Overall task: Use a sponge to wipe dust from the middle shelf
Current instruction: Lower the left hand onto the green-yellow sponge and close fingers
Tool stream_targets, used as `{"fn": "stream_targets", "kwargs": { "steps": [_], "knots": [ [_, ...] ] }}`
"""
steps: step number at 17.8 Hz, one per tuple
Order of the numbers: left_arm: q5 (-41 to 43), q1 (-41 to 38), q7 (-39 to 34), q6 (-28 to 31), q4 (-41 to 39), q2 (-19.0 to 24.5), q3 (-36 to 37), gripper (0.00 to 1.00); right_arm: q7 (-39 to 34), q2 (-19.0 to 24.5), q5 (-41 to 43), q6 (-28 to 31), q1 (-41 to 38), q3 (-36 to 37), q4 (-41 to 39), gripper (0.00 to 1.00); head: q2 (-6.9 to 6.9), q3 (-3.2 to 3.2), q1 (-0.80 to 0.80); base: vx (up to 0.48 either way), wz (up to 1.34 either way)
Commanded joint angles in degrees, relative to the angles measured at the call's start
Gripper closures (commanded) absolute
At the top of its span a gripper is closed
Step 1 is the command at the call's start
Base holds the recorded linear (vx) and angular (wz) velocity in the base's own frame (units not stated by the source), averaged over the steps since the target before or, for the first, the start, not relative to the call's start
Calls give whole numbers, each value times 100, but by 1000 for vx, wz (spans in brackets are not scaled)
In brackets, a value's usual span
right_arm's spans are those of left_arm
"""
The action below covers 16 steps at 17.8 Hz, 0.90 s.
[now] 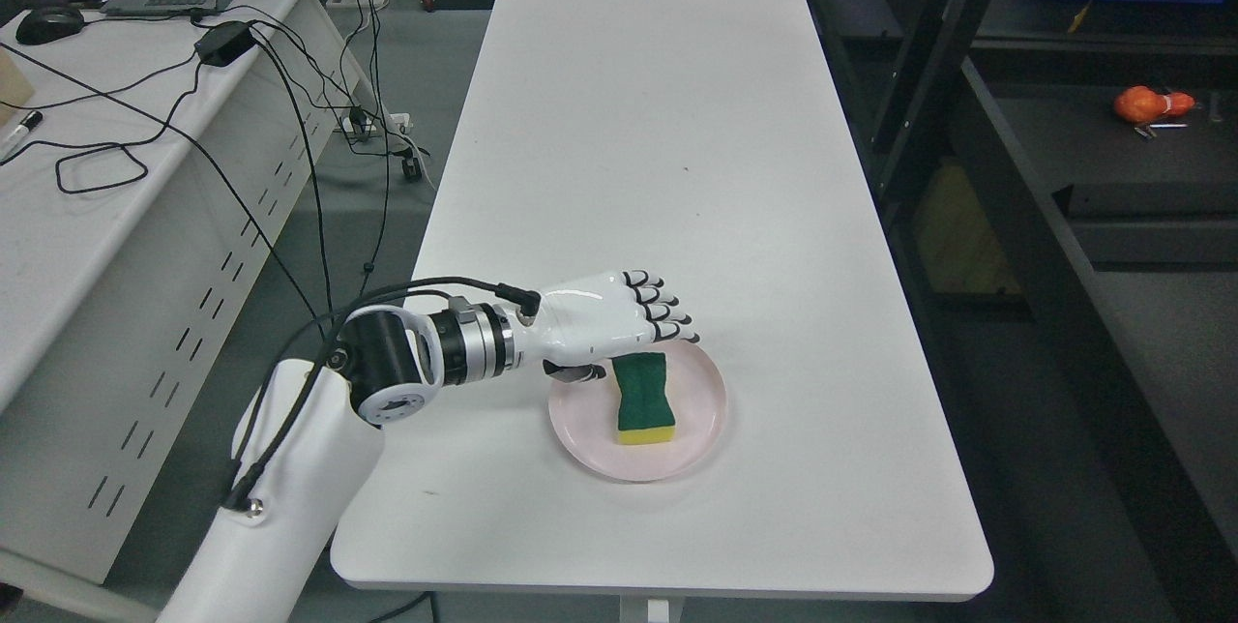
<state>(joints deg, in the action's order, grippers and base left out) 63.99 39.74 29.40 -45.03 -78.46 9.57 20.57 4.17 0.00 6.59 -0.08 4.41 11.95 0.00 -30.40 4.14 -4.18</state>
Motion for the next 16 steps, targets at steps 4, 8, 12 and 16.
{"fn": "stream_targets", "kwargs": {
  "steps": [4, 8, 12, 16],
  "knots": [
    [316, 25, -4, 3, 718, -570, 296, 18, -4, -100, 0, 412, -1, 0, -100, 0, 0, 0, 0, 0, 0],
    [316, 8, -4, 3, 709, -588, 596, 18, -4, -100, 0, 412, 7, 0, -100, 0, 0, 0, 0, 0, 0],
    [316, -45, 4, 3, 709, -588, 632, 18, 5, -100, 0, 412, -1, 0, -100, 0, 0, 0, 0, 0, 0],
    [307, -238, 31, 3, 709, -570, 553, 29, -4, -100, 0, 412, -1, 0, -100, 0, 0, 0, 0, 0, 0]
  ]
}}
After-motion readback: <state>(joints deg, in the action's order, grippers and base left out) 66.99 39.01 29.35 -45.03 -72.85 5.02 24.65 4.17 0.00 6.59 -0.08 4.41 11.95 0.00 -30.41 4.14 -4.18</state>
